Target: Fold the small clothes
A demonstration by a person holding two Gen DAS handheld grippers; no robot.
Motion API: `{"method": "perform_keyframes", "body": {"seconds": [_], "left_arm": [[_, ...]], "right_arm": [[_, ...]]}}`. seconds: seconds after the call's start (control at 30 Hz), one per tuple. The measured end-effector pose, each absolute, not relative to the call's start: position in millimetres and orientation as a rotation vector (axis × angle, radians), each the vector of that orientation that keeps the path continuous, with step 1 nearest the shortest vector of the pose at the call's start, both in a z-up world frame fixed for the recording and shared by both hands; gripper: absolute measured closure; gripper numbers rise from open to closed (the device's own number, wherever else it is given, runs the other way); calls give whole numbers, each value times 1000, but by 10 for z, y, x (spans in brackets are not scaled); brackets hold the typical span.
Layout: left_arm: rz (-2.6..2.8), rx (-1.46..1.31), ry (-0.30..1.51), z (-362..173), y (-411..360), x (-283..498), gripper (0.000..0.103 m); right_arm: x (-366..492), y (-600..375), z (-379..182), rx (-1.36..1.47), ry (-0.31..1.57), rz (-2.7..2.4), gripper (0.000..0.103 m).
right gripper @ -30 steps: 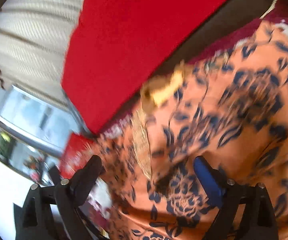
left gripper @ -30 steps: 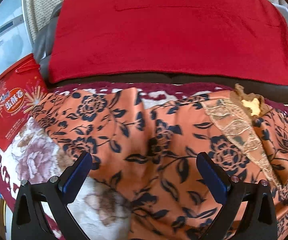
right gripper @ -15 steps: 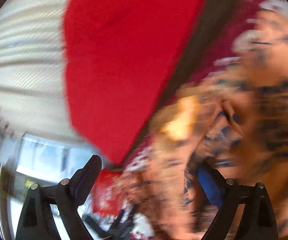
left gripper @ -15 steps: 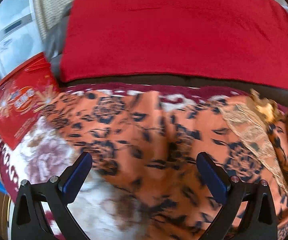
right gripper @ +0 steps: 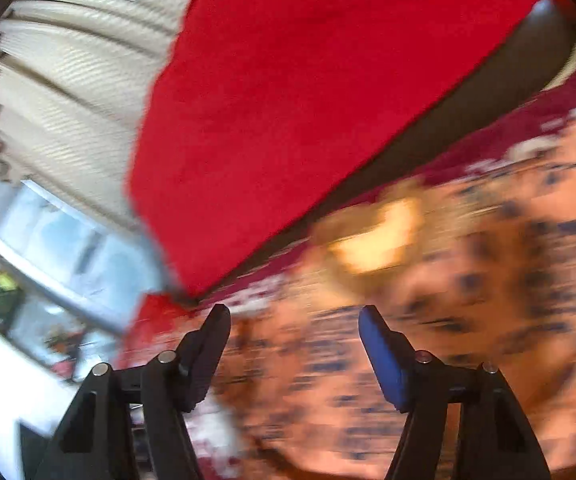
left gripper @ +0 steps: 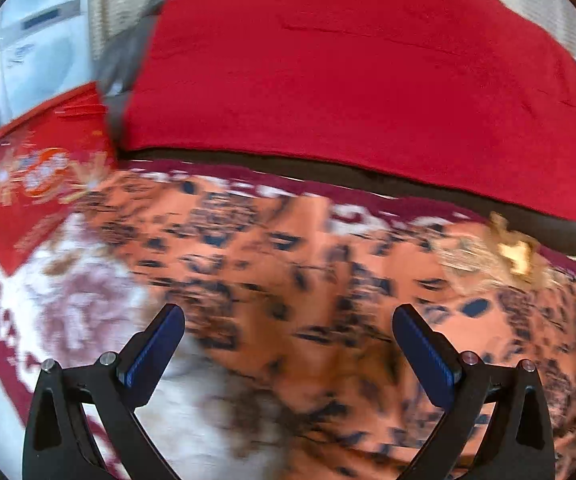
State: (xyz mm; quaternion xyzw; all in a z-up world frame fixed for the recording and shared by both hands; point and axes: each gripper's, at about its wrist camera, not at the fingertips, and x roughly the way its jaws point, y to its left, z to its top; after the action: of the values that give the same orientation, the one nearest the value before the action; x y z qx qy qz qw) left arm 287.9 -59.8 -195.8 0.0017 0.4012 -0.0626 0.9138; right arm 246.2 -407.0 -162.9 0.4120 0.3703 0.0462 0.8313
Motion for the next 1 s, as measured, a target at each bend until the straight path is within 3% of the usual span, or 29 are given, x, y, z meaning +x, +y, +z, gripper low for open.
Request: {"method": "perform_keyframes", "body": {"seconds": [0.2,0.33,0.4,0.53,0.63,0.83,1.0], "left_arm": [[-218,55,911,-2205,-1111,2887,0],[-231,212,998,-2531,-1466,2916,0],[-224,176,986,-2560,-1442,2924,0],[-246,107,1014,-2432,-1308,2933,0],[-191,88,950,-2265,-1114,2916,0],[13,-99,881,-2072,-245,3123,0],[165,-278,862,-2121,652,3396,0]], "right_arm": [[2007,-4709,-1722,678,848,-182,35],[1843,-5036,-1991,764,855,-251,35],[1694,-5255,-2080,821,893,-242,41],[1599,-5210,-1837,791,831,-204,40],[1607,-5022,-1737,752,790,-116,39],[1897,-4545,-2037,668,937,-57,38],[1893,-4434,-1933,663,868,1,38]]}}
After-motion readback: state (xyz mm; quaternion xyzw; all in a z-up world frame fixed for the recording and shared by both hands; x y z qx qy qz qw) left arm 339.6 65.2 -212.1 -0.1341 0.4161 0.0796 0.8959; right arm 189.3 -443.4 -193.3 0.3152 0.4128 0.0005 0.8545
